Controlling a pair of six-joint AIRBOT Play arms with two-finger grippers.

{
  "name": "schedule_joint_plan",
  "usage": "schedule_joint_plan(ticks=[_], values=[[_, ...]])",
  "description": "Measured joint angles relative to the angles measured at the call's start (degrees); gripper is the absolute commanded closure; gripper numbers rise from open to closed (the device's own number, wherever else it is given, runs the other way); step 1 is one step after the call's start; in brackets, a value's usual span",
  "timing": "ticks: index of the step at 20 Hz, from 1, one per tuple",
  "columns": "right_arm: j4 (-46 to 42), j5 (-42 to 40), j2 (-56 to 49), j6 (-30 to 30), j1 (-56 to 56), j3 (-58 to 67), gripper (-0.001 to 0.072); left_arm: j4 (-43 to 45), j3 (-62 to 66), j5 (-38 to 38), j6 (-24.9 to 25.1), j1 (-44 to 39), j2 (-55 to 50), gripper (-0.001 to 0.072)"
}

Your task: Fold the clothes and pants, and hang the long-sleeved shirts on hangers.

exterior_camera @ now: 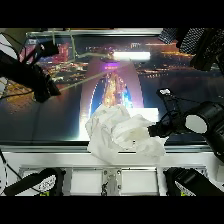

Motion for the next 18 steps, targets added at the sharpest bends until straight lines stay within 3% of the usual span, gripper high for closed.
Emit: schedule_joint_plan(ticks=[7, 13, 18], values=[[0.0, 0.0, -0.1, 0.0, 0.0, 0.0, 0.0692, -0.4, -22.2, -0.7, 11.8, 1.4, 16.0, 0.0699], [0.0, 0.0, -0.1, 0.0, 0.0, 0.0, 0.0692, -0.6, -35.4, -0.2, 14.8, -0.5, 24.9, 0.0699], [0.0, 0.0, -0.1, 0.0, 0.0, 0.0, 0.0692, -0.6, -39.0, 2.4, 13.9, -7.1, 23.1, 0.0699]])
